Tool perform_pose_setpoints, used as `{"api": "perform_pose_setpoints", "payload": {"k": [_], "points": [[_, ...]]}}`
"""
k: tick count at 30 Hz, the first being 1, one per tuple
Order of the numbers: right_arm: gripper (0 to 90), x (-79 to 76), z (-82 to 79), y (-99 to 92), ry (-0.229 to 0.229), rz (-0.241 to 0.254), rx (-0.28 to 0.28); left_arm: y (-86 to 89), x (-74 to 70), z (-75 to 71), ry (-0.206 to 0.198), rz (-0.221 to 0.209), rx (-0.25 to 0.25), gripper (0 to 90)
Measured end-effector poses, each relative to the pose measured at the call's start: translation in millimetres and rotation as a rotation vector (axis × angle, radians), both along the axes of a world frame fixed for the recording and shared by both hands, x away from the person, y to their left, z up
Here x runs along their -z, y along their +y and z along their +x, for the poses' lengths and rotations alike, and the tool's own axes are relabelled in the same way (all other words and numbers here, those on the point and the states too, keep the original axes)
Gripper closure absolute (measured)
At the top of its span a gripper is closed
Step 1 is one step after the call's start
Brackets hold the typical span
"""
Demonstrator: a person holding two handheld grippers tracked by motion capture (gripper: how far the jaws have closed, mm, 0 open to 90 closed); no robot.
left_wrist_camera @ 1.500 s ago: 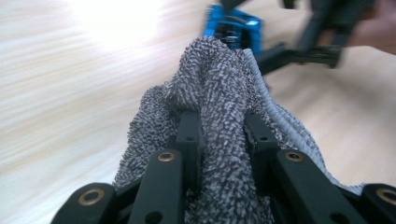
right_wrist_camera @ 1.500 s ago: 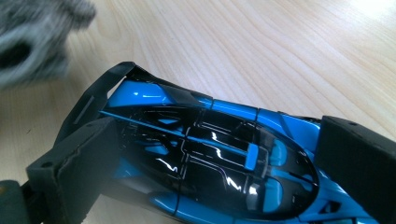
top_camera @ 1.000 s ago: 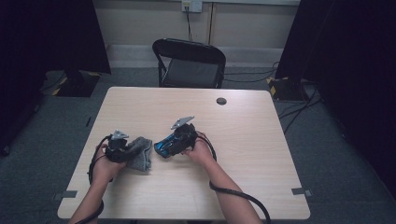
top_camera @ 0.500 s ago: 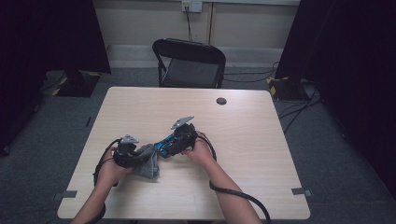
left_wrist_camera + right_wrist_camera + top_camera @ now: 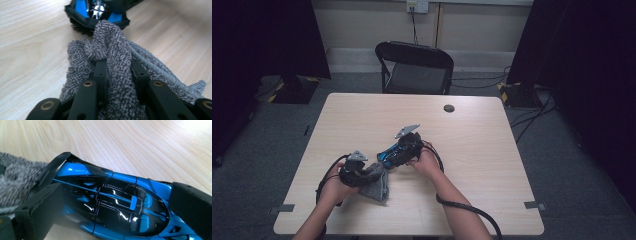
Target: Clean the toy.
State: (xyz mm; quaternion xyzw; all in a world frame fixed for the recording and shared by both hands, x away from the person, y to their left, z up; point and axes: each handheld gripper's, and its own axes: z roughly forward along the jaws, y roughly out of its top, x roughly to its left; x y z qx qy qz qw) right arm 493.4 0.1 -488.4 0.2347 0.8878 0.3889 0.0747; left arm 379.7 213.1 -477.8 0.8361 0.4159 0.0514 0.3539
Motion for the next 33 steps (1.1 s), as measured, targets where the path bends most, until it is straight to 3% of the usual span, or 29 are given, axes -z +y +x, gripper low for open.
{"api": "perform_pose_setpoints", "payload": {"k": [12, 14, 20, 23, 27, 33], "points": [[0.0, -0.1, 0.2, 0.0, -0.001, -0.001, -0.003, -17.7, -0.9, -4.8, 0.005, -0.002, 0.075, 71.2], [0.0, -0.1, 0.0, 0.0, 0.0, -0.001, -0.001, -20.1, -1.3, -5.7, 0.017, -0.029, 0.094, 71.2], [0.0, -0.1, 0.3, 0.1, 0.0, -0.001, -0.003, -25.5, -8.6, -8.2, 0.002, -0.029, 0.141, 71.2], [0.0, 0.2, 0.1, -0.4, -0.002, 0.002, -0.003, -19.8, -16.3, -8.7, -0.033, -0.022, 0.129, 71.2], [0.0, 0.4, 0.1, -0.5, -0.003, 0.004, -0.003, -4.4, -26.8, -6.3, -0.058, -0.074, 0.084, 71.3], [0.0, 0.6, 0.0, -0.6, -0.005, 0.007, -0.002, 21.1, -36.1, -1.8, -0.104, -0.096, -0.003, 71.0]]}}
